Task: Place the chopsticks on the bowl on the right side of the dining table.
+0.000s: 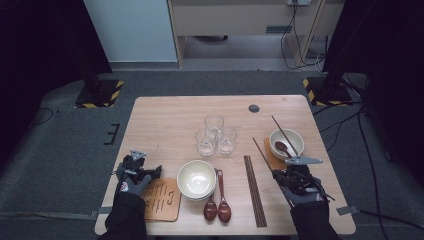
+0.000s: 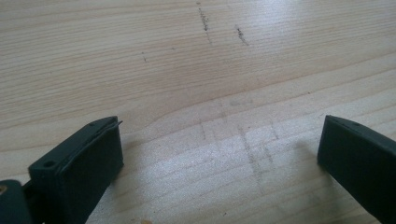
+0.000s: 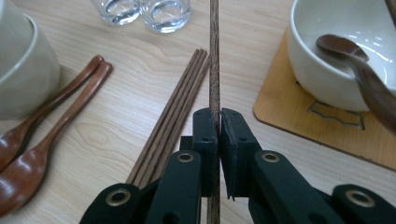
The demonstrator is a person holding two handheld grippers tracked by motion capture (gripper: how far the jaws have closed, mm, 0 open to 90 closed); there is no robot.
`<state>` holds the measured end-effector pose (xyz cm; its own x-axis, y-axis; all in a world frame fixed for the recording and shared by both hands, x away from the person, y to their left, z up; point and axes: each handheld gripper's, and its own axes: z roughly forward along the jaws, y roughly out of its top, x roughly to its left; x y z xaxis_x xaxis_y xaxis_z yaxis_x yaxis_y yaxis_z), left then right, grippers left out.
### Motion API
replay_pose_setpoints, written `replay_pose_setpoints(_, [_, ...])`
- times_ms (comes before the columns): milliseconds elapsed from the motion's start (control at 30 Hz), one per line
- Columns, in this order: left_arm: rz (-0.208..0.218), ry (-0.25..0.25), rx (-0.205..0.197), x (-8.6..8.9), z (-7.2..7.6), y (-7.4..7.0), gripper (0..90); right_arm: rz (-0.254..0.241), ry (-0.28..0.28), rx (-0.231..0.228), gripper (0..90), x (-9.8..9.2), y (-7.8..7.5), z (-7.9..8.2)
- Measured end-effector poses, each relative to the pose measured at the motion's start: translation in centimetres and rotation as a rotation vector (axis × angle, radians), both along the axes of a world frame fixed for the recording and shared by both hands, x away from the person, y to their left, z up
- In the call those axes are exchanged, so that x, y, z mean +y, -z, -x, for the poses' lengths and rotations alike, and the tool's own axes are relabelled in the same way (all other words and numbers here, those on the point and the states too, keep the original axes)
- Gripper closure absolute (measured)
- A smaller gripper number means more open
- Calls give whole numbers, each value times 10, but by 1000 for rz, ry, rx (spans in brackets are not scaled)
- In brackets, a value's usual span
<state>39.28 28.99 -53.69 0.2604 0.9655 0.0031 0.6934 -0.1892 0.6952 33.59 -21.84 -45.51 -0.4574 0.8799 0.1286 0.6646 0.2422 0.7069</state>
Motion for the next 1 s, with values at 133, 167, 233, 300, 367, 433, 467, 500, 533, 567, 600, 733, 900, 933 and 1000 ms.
replay_pose_setpoints(133, [0, 0, 0, 0, 0, 0, 0, -14, -4, -14, 851, 0, -7, 0])
replay_pose_setpoints(167, [0, 0, 0, 0, 0, 0, 0, -20, -2, -15, 851, 0, -9, 1])
replay_pose_setpoints(233, [0, 0, 0, 0, 0, 0, 0, -27, -3, -25, 851, -1, -12, 1])
replay_pose_setpoints(300, [0, 0, 0, 0, 0, 0, 0, -37, -3, -33, 851, -2, -16, 1])
replay_pose_setpoints(367, [0, 0, 0, 0, 0, 0, 0, -44, -1, -41, 851, -3, -19, 1])
replay_pose_setpoints(433, [0, 0, 0, 0, 0, 0, 0, -52, 2, -44, 851, -3, -22, 1])
replay_pose_setpoints(467, [0, 0, 0, 0, 0, 0, 0, -56, 1, -48, 851, -4, -23, 1])
replay_pose_setpoints(500, [0, 0, 0, 0, 0, 0, 0, -59, 0, -50, 851, -5, -25, 1])
replay_pose_setpoints(533, [0, 0, 0, 0, 0, 0, 0, -64, 3, -52, 851, -5, -26, 1])
replay_pose_setpoints(567, [0, 0, 0, 0, 0, 0, 0, -67, 2, -56, 851, -5, -28, 1])
replay_pose_setpoints(600, [0, 0, 0, 0, 0, 0, 0, -70, 3, -60, 851, -6, -29, 1])
replay_pose_setpoints(733, [0, 0, 0, 0, 0, 0, 0, -82, 7, -70, 851, -8, -35, 1])
replay_pose_setpoints(900, [0, 0, 0, 0, 0, 0, 0, -93, 13, -89, 851, -12, -41, 1])
replay_pose_setpoints(933, [0, 0, 0, 0, 0, 0, 0, -96, 15, -91, 851, -13, -42, 0])
replay_pose_setpoints(1000, [0, 0, 0, 0, 0, 0, 0, -99, 17, -99, 851, -15, -45, 0])
